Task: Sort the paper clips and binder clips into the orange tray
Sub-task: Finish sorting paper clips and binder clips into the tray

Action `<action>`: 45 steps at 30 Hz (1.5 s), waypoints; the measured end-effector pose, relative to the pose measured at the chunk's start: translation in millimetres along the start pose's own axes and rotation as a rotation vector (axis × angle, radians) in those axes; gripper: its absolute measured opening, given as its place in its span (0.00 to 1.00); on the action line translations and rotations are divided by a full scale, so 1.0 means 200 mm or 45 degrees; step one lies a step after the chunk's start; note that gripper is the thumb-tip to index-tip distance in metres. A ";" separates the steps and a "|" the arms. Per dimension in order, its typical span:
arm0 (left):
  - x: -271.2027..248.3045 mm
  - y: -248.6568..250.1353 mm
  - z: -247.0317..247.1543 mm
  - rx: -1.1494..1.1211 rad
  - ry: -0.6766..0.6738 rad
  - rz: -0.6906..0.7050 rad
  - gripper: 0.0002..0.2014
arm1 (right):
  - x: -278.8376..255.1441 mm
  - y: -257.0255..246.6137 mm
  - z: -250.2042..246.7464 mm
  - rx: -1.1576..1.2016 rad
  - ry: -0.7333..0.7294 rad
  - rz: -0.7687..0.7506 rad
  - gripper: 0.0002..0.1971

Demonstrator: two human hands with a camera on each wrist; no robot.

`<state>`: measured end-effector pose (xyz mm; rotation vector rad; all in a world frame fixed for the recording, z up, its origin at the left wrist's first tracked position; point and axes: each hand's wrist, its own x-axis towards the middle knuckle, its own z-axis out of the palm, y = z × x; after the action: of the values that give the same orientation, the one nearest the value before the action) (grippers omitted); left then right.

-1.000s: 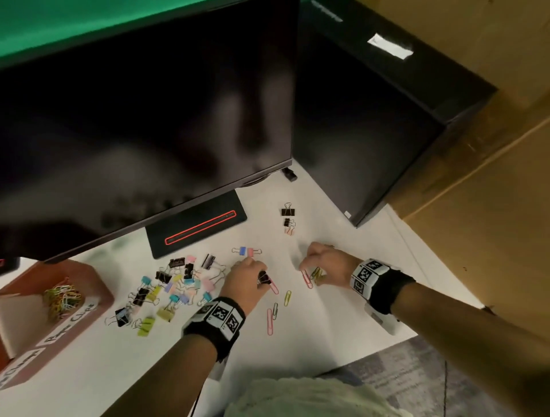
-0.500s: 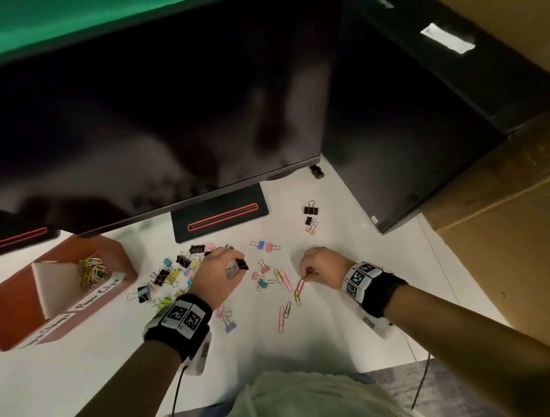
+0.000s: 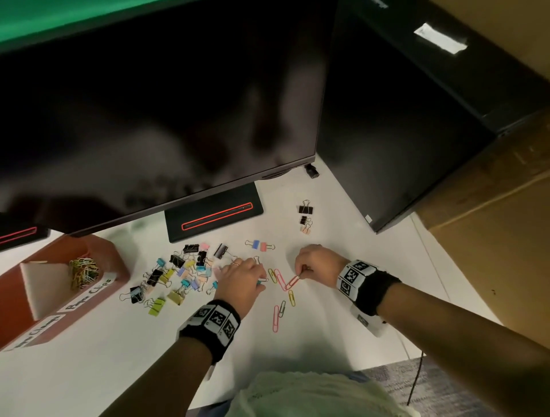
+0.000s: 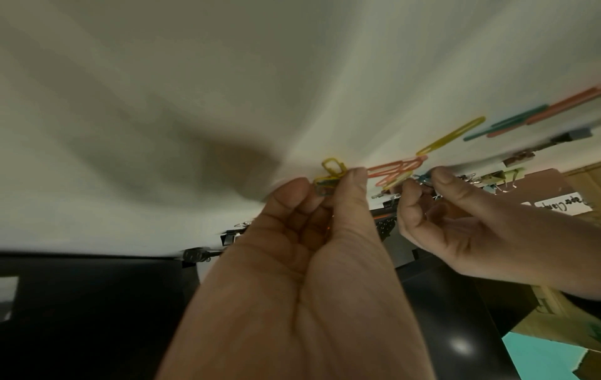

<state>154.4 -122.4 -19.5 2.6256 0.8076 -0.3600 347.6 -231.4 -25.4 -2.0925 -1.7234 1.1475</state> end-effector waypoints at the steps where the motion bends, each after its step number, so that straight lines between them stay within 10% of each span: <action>1: 0.01 0.00 0.00 0.003 0.006 -0.011 0.07 | 0.00 0.00 0.00 0.013 0.006 0.015 0.06; 45: 0.11 0.07 -0.05 -0.074 -0.119 0.348 0.08 | 0.02 -0.03 0.00 -0.031 -0.034 0.066 0.09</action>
<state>181.1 -118.1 -13.7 2.5972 0.4154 -0.3732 343.0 -227.0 -23.6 -2.1580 -1.7128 1.1794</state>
